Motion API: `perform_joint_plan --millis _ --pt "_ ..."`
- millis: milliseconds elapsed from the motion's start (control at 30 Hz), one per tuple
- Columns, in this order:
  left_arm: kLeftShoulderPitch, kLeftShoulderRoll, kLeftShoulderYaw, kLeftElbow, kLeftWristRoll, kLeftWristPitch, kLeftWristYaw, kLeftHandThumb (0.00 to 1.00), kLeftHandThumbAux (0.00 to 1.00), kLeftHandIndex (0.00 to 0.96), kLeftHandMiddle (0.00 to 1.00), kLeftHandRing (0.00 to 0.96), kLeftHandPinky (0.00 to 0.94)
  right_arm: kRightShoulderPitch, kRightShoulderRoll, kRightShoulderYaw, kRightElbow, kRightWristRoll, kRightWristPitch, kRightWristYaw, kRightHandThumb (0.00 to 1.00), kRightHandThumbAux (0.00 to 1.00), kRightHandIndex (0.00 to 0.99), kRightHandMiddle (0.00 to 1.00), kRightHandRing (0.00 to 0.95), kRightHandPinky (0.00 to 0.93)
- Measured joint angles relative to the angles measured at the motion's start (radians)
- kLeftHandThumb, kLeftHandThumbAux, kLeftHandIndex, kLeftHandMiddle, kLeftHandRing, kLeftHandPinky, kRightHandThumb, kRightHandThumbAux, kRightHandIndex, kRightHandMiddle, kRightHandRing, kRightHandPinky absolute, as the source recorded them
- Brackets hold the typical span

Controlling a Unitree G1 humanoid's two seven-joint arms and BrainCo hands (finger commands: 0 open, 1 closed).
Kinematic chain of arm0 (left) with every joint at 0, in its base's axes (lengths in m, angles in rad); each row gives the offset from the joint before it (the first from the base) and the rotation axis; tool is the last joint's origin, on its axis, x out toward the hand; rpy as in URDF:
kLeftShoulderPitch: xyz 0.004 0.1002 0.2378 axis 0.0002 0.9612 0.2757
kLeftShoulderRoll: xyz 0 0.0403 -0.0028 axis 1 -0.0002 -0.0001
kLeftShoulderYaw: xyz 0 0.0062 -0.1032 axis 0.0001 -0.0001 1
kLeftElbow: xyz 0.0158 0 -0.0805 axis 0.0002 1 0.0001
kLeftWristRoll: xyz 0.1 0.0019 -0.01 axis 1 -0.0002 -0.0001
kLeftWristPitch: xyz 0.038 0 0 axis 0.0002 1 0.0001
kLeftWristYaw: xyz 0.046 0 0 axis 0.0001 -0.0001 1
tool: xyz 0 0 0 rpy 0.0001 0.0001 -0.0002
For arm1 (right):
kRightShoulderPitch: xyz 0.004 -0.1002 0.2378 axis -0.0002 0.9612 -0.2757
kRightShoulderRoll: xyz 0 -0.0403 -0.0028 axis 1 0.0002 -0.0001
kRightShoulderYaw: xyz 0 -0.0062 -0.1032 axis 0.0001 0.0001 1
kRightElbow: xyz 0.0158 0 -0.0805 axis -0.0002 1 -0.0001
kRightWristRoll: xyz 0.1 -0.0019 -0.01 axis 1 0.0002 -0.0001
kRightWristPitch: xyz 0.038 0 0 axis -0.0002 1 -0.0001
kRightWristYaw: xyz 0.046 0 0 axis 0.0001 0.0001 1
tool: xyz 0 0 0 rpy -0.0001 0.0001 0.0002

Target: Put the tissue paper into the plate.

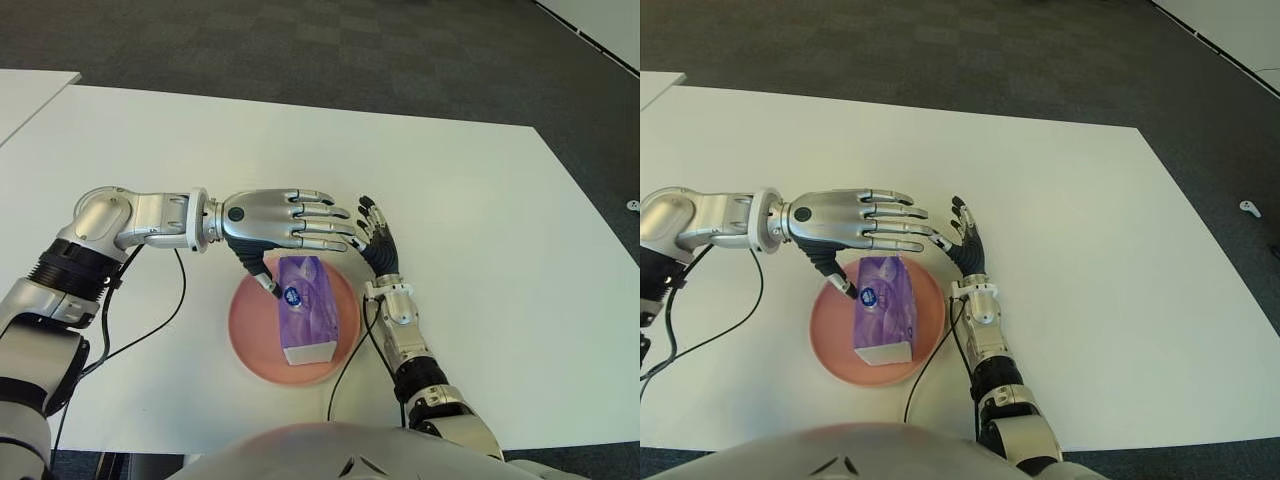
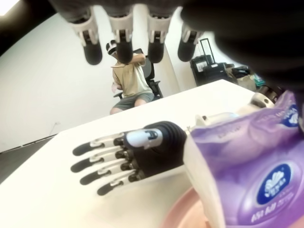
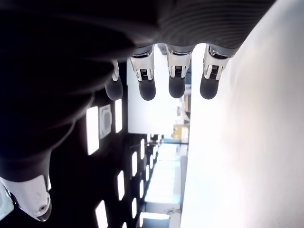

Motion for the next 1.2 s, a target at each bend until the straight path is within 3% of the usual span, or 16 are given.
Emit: perform_joint_plan --millis 100,233,367,500,600,1000,1200 --pt "-0.006 -0.001 0.002 0.04 -0.039 0.002 0.011 0.033 0.329 0.0 0.0 0.0 0.0 -0.002 -0.001 0.001 0.003 -0.002 0.006 -0.007 0.083 0.63 0.018 0.0 0.0 0.0" --pt "-0.057 -0.004 0.007 0.162 -0.18 0.001 -0.005 0.052 0.325 0.0 0.0 0.0 0.0 -0.002 -0.005 0.0 0.003 -0.002 0.011 -0.012 0.109 0.634 0.013 0.0 0.0 0.0" --pt "-0.126 0.002 0.033 0.241 -0.361 0.036 -0.07 0.059 0.35 0.0 0.0 0.0 0.0 -0.004 -0.007 -0.002 -0.002 -0.001 0.011 -0.012 0.137 0.641 0.007 0.0 0.0 0.0" --pt "-0.154 0.012 0.052 0.252 -0.539 0.085 -0.145 0.081 0.379 0.0 0.0 0.0 0.0 -0.007 -0.005 -0.002 -0.01 -0.001 0.011 -0.011 0.159 0.643 0.004 0.0 0.0 0.0" --pt "-0.169 0.007 0.072 0.273 -0.666 0.122 -0.211 0.044 0.397 0.0 0.0 0.0 0.0 -0.009 -0.004 -0.003 -0.015 -0.001 0.011 -0.011 0.173 0.646 0.004 0.0 0.0 0.0" --pt "-0.198 -0.132 0.274 0.394 -1.123 0.494 -0.371 0.0 0.412 0.0 0.0 0.0 0.0 -0.006 0.003 -0.006 -0.013 0.002 0.037 -0.01 0.185 0.657 0.0 0.0 0.0 0.0" --pt "-0.142 -0.174 0.326 0.523 -1.153 0.548 -0.372 0.0 0.46 0.0 0.0 0.0 0.0 0.0 0.008 -0.007 -0.017 0.004 0.045 -0.008 0.19 0.667 0.003 0.0 0.0 0.0"
